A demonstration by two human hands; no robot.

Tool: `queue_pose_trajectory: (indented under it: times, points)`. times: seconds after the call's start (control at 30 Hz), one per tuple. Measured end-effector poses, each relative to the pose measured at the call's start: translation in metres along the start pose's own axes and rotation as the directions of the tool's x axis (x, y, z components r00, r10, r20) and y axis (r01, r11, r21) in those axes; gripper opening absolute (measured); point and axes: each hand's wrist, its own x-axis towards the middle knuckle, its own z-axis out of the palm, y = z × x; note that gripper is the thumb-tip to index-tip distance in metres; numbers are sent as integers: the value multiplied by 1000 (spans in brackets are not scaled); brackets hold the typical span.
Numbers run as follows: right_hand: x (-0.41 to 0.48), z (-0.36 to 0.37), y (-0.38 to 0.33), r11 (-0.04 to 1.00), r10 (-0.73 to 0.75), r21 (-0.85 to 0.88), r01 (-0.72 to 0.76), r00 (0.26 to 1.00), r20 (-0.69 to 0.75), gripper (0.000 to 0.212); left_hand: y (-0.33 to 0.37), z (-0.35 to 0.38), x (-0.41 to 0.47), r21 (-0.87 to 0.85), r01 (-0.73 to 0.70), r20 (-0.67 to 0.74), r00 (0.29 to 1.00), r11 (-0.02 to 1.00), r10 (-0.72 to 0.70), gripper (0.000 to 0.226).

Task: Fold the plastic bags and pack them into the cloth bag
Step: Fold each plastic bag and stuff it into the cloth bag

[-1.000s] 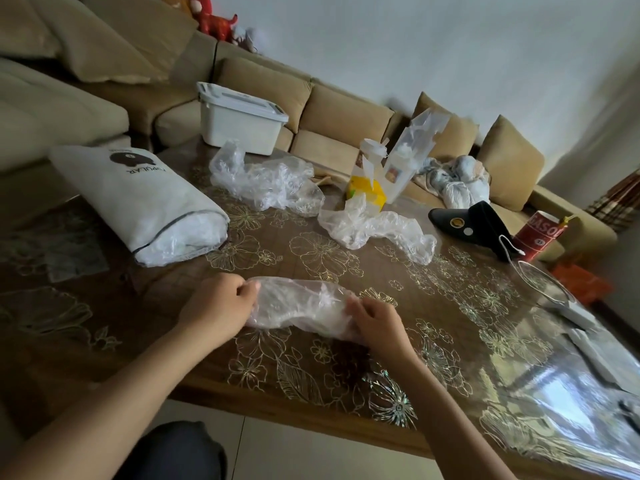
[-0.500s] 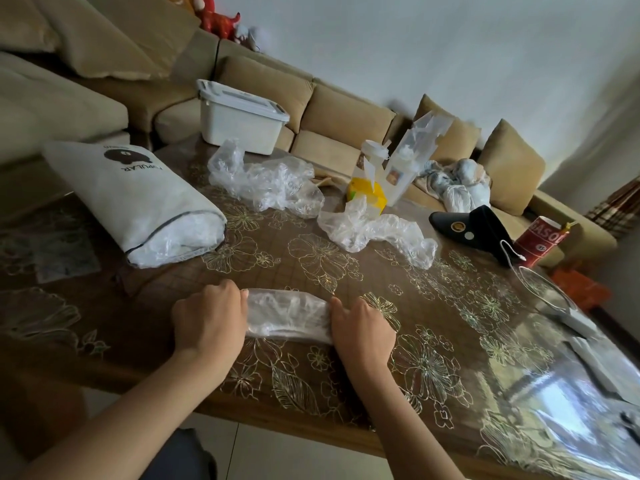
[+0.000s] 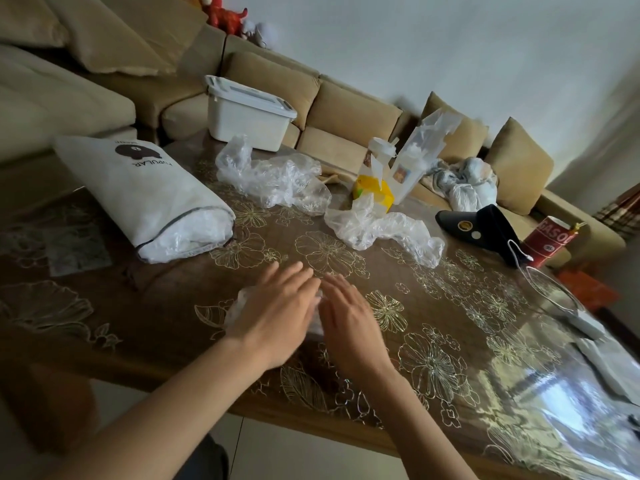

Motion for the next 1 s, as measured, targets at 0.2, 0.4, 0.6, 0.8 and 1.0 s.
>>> queue_pose_trajectory:
  times: [0.2,0.4,0.6,0.8,1.0]
  points:
    - [-10,4,15,991,130,-83,-109,936,327,99,-11,21,-4,190,56,261,960,980,-105,93]
    - [-15,2,20,987,145,-112,-112,921,362,115,-14,27,-8,117,70,300,948,991,-103,125]
    - [-14,4,20,987,148,-113,-114,920,362,117,-14,29,-7,94,81,334,936,992,-108,126]
    - [-13,3,19,986,153,-117,-118,918,365,117,-15,31,-5,133,66,336,936,989,-108,124]
    - [-14,3,20,985,160,-114,-126,914,373,116,-16,21,0,-85,213,361,917,973,-170,65]
